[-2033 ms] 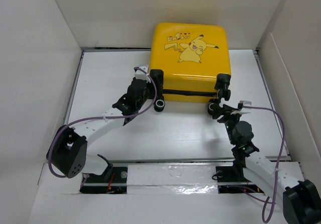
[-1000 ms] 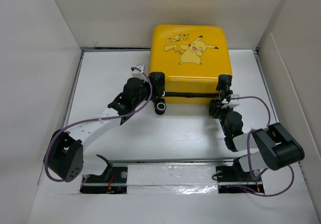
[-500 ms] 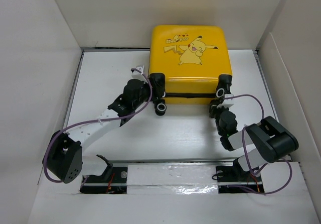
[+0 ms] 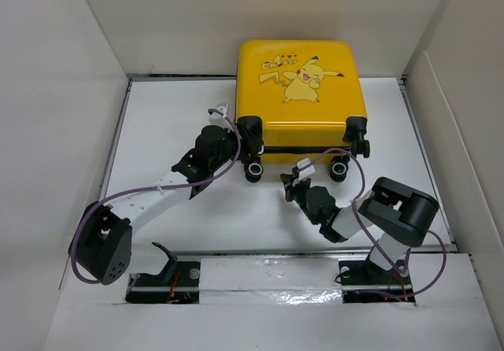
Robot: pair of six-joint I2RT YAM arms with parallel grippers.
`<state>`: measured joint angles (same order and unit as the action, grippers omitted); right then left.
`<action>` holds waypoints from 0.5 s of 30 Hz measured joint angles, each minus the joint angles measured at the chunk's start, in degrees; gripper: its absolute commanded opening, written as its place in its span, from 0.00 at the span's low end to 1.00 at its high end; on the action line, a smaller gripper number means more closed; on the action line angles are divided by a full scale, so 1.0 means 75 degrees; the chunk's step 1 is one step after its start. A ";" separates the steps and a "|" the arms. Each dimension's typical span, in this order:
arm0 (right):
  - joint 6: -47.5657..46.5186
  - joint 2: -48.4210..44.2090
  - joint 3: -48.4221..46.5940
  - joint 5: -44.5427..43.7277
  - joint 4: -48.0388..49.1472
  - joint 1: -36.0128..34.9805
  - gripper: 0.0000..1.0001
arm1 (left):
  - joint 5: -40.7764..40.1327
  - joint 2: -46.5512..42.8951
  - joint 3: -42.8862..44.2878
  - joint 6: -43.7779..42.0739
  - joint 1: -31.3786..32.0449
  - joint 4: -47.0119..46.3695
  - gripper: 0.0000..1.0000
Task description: Pack the luggage
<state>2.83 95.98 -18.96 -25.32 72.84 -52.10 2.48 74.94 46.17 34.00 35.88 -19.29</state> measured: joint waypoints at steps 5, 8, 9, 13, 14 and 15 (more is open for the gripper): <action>0.0370 -0.0839 0.0822 -0.0108 -0.0064 0.0787 0.07 | -0.0082 -0.0067 -0.0015 -0.0006 0.0015 0.0023 0.00; 0.0618 -0.1897 0.1332 -0.0670 -0.0041 0.1332 0.28 | -0.0140 -0.0143 -0.0093 -0.0006 0.0020 -0.0032 0.00; 0.0708 -0.2200 0.1422 -0.0828 -0.0026 0.1469 0.32 | -0.0157 -0.0187 -0.0131 -0.0006 0.0020 -0.0050 0.00; 0.1005 -0.3075 0.1504 -0.1122 -0.0393 0.2200 0.42 | -0.0175 -0.0423 -0.0312 0.0006 0.0047 -0.0076 0.00; 0.1072 -0.3217 0.1498 -0.1180 -0.0504 0.2384 0.44 | -0.0166 -0.0466 -0.0341 0.0017 0.0061 -0.0058 0.00; 0.1090 -0.3255 0.1489 -0.1195 -0.0539 0.2527 0.45 | -0.0163 -0.0504 -0.0356 0.0032 0.0076 -0.0023 0.00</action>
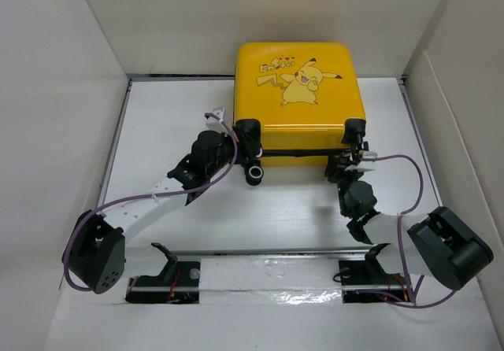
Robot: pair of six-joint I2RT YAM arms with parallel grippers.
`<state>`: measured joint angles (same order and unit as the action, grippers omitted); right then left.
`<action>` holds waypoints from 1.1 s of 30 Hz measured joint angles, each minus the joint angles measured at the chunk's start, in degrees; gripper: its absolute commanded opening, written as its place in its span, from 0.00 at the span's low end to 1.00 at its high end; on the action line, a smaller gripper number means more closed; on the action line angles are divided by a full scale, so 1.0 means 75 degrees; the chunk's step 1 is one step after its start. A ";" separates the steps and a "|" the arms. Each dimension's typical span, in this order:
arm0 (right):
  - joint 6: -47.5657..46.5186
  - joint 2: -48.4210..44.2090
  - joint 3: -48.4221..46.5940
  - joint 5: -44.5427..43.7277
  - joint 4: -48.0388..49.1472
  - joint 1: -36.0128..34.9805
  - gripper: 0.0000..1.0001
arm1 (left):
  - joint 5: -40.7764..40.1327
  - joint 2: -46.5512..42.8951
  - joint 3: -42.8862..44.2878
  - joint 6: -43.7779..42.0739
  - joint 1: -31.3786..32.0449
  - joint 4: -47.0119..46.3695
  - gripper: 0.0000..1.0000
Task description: Pack the luggage
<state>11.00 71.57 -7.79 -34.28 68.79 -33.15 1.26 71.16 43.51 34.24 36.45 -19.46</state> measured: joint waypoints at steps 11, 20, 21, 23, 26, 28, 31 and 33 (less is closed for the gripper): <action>-0.0096 0.0402 -0.0172 0.0192 -0.0318 0.0799 0.40 | 0.0029 -0.0219 -0.0195 0.0163 0.0035 -0.0052 0.00; -0.0149 0.0207 -0.0423 0.0647 -0.1099 0.1332 0.60 | 0.0035 -0.0224 -0.0201 0.0248 0.0076 -0.0058 0.00; -0.0102 0.0160 -0.0420 0.0734 -0.1166 0.1387 0.60 | 0.0035 -0.0224 -0.0201 0.0251 0.0076 -0.0058 0.00; 0.0003 0.0105 -0.0411 0.0962 -0.1244 0.1524 0.61 | 0.0035 -0.0224 -0.0201 0.0248 0.0076 -0.0055 0.00; 0.0201 -0.0143 -0.0411 0.1227 -0.1617 0.1664 0.61 | 0.0044 -0.0224 -0.0201 0.0248 0.0076 -0.0052 0.00; 0.0315 -0.0358 -0.0411 0.1271 -0.1891 0.1714 0.61 | 0.0058 -0.0224 -0.0201 0.0248 0.0076 -0.0050 0.00; 0.0446 -0.0761 -0.0411 0.1276 -0.2259 0.1772 0.61 | 0.0073 -0.0224 -0.0201 0.0248 0.0076 -0.0050 0.00; 0.0510 -0.1072 -0.0414 0.1288 -0.2515 0.1827 0.61 | 0.0079 -0.0224 -0.0201 0.0248 0.0076 -0.0050 0.00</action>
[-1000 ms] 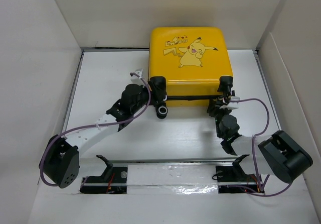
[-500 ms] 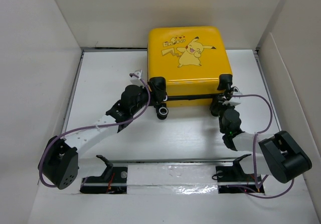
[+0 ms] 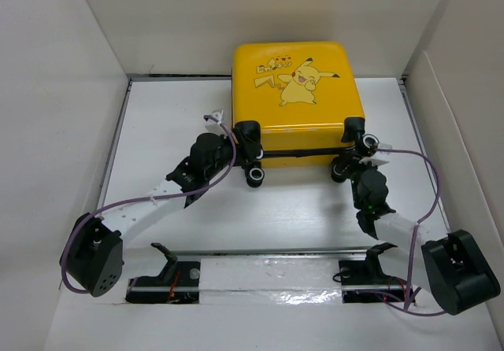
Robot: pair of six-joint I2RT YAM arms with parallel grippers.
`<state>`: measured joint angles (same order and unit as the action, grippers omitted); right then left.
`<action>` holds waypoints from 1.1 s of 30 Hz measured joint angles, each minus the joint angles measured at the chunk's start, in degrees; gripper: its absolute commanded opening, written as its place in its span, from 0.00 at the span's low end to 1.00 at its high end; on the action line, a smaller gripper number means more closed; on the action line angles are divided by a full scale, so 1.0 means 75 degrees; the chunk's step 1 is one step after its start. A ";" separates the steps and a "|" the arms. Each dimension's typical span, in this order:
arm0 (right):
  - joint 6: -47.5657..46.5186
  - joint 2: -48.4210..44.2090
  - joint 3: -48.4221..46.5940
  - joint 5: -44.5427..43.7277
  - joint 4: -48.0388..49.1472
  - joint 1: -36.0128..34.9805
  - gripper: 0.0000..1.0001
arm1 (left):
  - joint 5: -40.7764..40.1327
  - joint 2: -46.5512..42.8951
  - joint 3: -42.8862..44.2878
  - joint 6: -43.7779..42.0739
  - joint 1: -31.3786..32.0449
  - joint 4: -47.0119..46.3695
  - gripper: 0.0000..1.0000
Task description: Pack the luggage
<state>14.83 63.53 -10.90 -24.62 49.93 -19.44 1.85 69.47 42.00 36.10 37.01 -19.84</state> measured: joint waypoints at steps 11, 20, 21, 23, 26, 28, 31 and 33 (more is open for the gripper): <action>-0.0259 0.0306 -0.0172 0.0711 -0.0064 0.0676 0.44 | 0.0000 0.0000 0.0000 -0.0003 0.0000 -0.0009 0.00; -0.0493 0.0796 -0.0184 0.1320 0.0452 0.0833 0.45 | -0.0023 0.0000 0.0000 -0.0003 -0.0003 -0.0006 0.00; -0.0501 0.0831 -0.0184 0.1343 0.0495 0.0839 0.45 | -0.0029 0.0000 0.0000 -0.0003 -0.0003 -0.0006 0.00; -0.0525 0.0854 -0.0184 0.1367 0.0530 0.0842 0.44 | -0.0038 0.0000 0.0000 -0.0006 0.0000 -0.0006 0.00; -0.0525 0.0845 -0.0175 0.1376 0.0539 0.0842 0.43 | -0.0041 0.0003 0.0000 -0.0006 0.0000 -0.0003 0.00; -0.0519 0.0790 -0.0169 0.1381 0.0472 0.0839 0.40 | -0.0044 0.0003 0.0000 -0.0006 -0.0003 -0.0006 0.00; -0.0466 0.0551 -0.0143 0.1460 0.0125 0.0717 0.40 | -0.0041 0.0003 0.0000 -0.0006 -0.0003 -0.0009 0.00; -0.0440 0.0233 -0.0082 0.1466 -0.0189 0.0533 0.40 | -0.0038 0.0003 0.0000 -0.0006 -0.0003 -0.0006 0.00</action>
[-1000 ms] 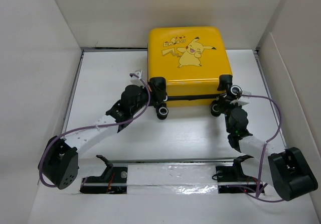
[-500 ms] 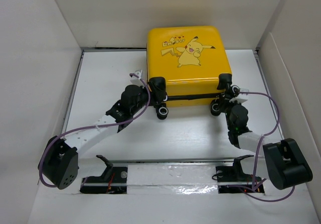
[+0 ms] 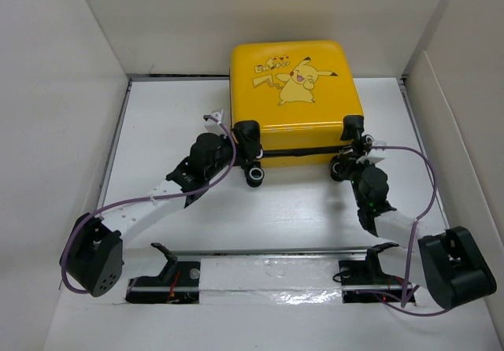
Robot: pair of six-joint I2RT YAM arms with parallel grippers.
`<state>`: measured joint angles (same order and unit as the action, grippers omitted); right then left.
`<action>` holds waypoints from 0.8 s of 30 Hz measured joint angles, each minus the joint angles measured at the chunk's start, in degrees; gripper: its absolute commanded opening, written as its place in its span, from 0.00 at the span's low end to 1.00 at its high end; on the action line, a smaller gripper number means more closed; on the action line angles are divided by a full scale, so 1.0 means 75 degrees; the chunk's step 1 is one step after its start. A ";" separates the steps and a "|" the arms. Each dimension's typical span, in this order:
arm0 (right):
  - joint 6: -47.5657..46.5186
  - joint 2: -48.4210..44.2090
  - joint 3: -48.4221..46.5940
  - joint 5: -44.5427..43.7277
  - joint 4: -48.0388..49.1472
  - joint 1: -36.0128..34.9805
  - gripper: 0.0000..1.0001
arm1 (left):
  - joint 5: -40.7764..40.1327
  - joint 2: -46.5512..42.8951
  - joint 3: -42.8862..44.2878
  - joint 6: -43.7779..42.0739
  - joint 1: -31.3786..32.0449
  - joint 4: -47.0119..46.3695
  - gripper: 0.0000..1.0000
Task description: Pack the luggage
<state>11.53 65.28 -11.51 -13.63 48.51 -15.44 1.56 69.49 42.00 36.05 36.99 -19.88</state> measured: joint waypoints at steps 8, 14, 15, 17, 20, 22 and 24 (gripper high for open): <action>0.0003 -0.0562 -0.0015 0.0105 -0.0580 -0.0242 0.44 | 0.0050 0.0012 0.0000 0.0000 0.0003 -0.0012 0.00; -0.0114 0.0090 -0.0227 0.0262 -0.0688 -0.0254 0.44 | 0.0047 0.0012 0.0000 0.0000 0.0003 -0.0017 0.00; -0.0146 0.0134 -0.0245 0.0268 -0.0682 -0.0254 0.44 | 0.0047 0.0012 0.0000 0.0000 0.0003 -0.0029 0.00; -0.0221 0.0245 -0.0280 0.0262 -0.0629 -0.0254 0.42 | 0.0044 0.0012 0.0000 0.0000 0.0003 -0.0047 0.00; -0.0370 0.0458 -0.0376 0.0189 -0.0536 -0.0254 0.41 | 0.0052 0.0012 0.0000 0.0003 0.0003 -0.0058 0.00; -0.0487 0.0618 -0.0423 0.0122 -0.0376 -0.0254 0.40 | 0.0082 0.0012 0.0000 0.0006 0.0003 -0.0058 0.00; -0.0597 0.0784 -0.0437 0.0082 -0.0085 -0.0254 0.38 | 0.0114 0.0012 0.0000 0.0009 0.0003 -0.0055 0.00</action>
<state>7.05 71.16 -14.79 -13.02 47.88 -17.34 2.42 69.58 42.00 36.12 37.01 -20.29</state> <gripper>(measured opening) 0.399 0.506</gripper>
